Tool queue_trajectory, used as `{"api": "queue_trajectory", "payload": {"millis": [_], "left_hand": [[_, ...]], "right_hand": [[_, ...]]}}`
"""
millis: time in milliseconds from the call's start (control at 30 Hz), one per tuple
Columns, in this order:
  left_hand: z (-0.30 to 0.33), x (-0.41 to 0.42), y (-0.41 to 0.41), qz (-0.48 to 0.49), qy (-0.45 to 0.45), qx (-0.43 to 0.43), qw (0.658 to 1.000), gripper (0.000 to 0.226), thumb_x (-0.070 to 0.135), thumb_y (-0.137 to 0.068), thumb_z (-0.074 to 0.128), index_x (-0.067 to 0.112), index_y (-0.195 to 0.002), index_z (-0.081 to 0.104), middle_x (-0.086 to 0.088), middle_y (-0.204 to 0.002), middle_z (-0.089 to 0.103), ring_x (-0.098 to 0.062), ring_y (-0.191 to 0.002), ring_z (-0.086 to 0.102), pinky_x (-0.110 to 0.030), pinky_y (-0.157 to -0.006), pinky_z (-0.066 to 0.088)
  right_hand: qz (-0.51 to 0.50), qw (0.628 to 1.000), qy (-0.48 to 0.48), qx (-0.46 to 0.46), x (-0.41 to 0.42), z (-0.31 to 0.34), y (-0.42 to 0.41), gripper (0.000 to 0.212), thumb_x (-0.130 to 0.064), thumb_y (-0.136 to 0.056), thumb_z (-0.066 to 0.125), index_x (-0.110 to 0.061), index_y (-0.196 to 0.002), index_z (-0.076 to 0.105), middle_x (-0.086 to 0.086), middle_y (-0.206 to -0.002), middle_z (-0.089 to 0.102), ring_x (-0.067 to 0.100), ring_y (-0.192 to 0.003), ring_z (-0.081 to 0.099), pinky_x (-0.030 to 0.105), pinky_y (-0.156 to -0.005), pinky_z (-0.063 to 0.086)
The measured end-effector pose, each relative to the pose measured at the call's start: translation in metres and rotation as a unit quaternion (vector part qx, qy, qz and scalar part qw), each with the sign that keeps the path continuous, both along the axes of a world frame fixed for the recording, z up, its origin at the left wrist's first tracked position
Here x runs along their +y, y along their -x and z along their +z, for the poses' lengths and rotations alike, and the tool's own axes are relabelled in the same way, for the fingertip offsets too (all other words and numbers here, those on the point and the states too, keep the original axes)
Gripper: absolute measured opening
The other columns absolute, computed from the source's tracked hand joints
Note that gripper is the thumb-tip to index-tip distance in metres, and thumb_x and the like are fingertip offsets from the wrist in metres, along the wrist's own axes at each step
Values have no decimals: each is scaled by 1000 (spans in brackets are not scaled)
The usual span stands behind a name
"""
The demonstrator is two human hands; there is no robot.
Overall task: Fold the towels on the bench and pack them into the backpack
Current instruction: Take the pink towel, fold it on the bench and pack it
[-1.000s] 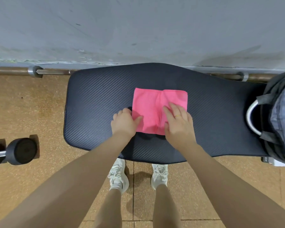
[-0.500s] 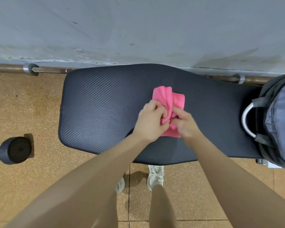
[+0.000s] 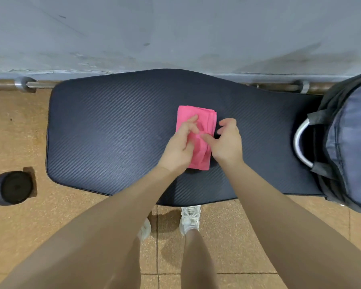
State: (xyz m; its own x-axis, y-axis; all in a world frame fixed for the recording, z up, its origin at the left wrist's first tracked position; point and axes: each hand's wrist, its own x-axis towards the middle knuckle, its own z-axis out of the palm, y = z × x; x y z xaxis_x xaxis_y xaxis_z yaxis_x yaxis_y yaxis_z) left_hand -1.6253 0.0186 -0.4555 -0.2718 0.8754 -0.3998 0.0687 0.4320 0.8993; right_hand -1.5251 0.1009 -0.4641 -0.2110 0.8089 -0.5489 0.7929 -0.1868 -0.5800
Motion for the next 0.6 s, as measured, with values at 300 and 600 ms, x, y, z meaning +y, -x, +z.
{"api": "queue_trajectory", "payload": {"millis": [300,600], "left_hand": [[-16,-7,16,-373,26,490,788,106,69,-59,61,6,-141,33,-10,-149,32,-27,-138,30,-37,-115,5],[-12,8,27,-400,78,333,851,128,65,-63,67,13,-145,-16,-2,-155,-18,-16,-142,-17,-29,-111,-14]], "right_hand": [[-16,1000,12,-10,2,-3,-5,32,-28,-84,66,-11,-99,42,-3,-80,50,12,-69,49,32,-64,43],[413,866,-280,-24,-40,3,-51,55,-12,-61,71,-12,-114,57,13,-120,57,31,-95,61,34,-65,53]]}}
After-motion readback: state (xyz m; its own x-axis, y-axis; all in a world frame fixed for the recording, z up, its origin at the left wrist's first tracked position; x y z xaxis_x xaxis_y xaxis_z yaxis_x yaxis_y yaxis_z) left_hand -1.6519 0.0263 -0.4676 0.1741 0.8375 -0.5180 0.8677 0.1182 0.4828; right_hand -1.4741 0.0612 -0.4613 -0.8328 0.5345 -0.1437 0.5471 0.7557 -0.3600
